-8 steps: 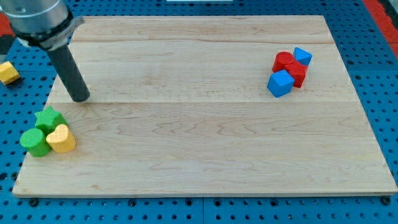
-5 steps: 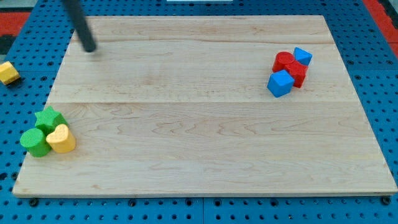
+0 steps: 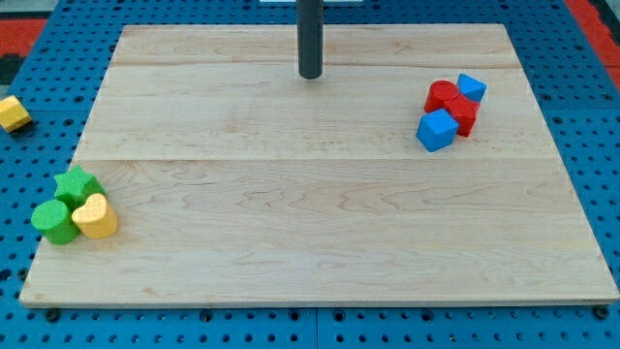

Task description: Move the arm diagonal to the top left of the red circle

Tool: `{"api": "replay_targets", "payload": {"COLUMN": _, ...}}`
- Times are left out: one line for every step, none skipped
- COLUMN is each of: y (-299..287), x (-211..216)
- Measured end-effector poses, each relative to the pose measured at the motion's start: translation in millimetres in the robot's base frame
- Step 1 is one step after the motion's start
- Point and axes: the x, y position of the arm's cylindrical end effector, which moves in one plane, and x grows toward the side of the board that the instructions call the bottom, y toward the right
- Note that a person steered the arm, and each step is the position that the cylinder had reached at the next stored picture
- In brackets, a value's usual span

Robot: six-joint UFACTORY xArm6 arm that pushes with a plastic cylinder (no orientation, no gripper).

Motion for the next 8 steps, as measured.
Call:
{"api": "replay_targets", "payload": {"y": 4, "x": 0}}
{"api": "replay_targets", "payload": {"y": 10, "x": 0}}
{"api": "replay_targets", "payload": {"y": 22, "x": 0}}
{"api": "replay_targets", "payload": {"y": 72, "x": -5}}
{"api": "replay_targets", "payload": {"y": 156, "x": -13}}
{"api": "replay_targets", "payload": {"y": 115, "x": -13}}
{"api": "replay_targets", "payload": {"y": 70, "x": -13}}
{"api": "replay_targets", "payload": {"y": 71, "x": -13}}
